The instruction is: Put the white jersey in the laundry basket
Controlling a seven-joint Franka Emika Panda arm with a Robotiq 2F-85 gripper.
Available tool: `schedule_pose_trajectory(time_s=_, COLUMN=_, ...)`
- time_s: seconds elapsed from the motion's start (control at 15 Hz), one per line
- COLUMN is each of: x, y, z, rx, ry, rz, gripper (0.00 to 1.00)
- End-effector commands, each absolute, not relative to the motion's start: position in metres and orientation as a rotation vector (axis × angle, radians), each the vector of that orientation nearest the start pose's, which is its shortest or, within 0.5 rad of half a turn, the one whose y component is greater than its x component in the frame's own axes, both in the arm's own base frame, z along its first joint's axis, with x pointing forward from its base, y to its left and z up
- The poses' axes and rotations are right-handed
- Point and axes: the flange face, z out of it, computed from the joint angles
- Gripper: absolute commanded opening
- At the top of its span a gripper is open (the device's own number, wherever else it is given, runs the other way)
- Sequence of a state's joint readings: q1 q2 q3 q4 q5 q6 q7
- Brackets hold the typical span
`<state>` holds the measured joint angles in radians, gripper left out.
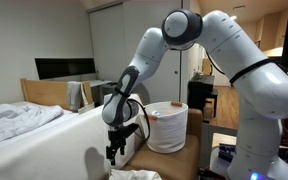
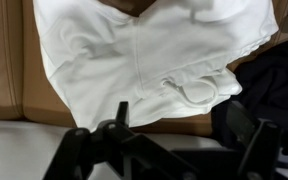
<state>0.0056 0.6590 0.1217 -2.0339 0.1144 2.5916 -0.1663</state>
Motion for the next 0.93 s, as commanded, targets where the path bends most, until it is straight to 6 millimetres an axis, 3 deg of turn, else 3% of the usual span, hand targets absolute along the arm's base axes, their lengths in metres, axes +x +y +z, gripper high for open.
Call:
schedule_pose_trajectory(time_s=0.0, x=0.585, y=0.078, z=0.071, rx=-3.002, ry=-0.241, rz=0.148, gripper=1.0)
schedule_pose_trajectory(time_s=0.4, x=0.6, y=0.075, z=0.015, rx=-3.029, ry=-0.195, rz=0.209, gripper=1.0)
schedule_pose_trajectory(time_s=0.87, x=0.611, y=0.09, z=-0.045, rx=-3.075, ry=-0.215, rz=0.308, gripper=1.0)
